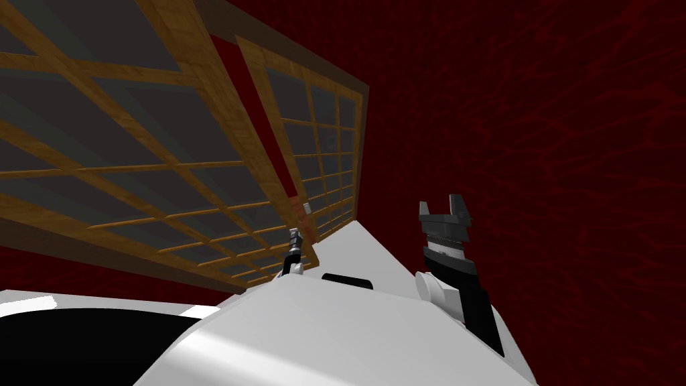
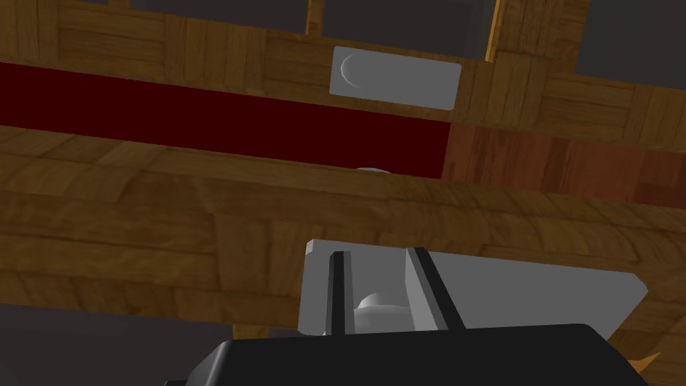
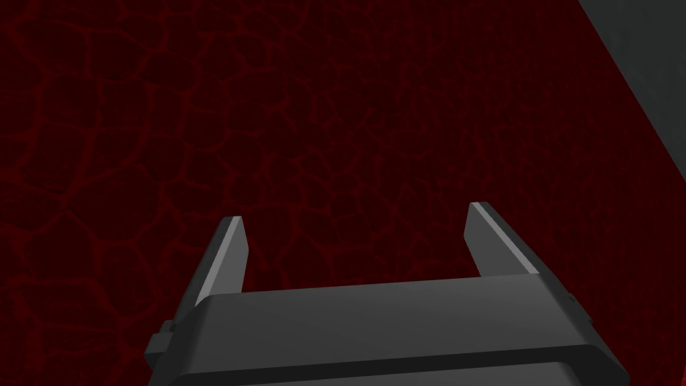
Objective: Pull the door open
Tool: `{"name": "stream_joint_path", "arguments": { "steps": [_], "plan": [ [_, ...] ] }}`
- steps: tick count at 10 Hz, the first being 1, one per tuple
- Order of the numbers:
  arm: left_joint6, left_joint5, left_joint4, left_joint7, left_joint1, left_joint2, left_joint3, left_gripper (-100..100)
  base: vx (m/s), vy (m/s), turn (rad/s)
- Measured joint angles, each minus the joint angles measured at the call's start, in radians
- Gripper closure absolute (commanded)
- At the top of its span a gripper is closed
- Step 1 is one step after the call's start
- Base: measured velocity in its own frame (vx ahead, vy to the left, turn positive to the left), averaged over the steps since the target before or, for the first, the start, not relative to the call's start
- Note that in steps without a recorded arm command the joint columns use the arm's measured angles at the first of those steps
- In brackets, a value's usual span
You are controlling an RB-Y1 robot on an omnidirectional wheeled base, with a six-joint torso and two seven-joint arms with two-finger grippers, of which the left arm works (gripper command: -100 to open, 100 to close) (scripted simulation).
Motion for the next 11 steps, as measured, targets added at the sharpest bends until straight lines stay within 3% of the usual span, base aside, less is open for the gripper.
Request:
{"name": "stream_joint_path", "arguments": {
  "steps": [2,4,6,8,10,11],
  "plan": [
    [-0.010,0.010,0.011,0.049,-0.009,0.000,-0.008,100,-0.042,0.017,-0.041],
    [0.002,0.019,-0.005,0.093,-0.006,0.002,-0.015,100,-0.063,0.015,-0.059],
    [-0.031,0.031,0.056,0.155,-0.038,0.019,-0.024,100,-0.028,0.000,-0.013],
    [-0.002,0.037,-0.004,0.178,-0.009,0.006,-0.028,100,-0.048,0.003,-0.053],
    [-0.031,0.049,0.050,0.233,-0.039,0.018,-0.034,100,-0.036,0.012,-0.022],
    [-0.032,0.050,0.050,0.245,-0.039,0.017,-0.037,100,-0.003,0.007,-0.002]
  ]
}}
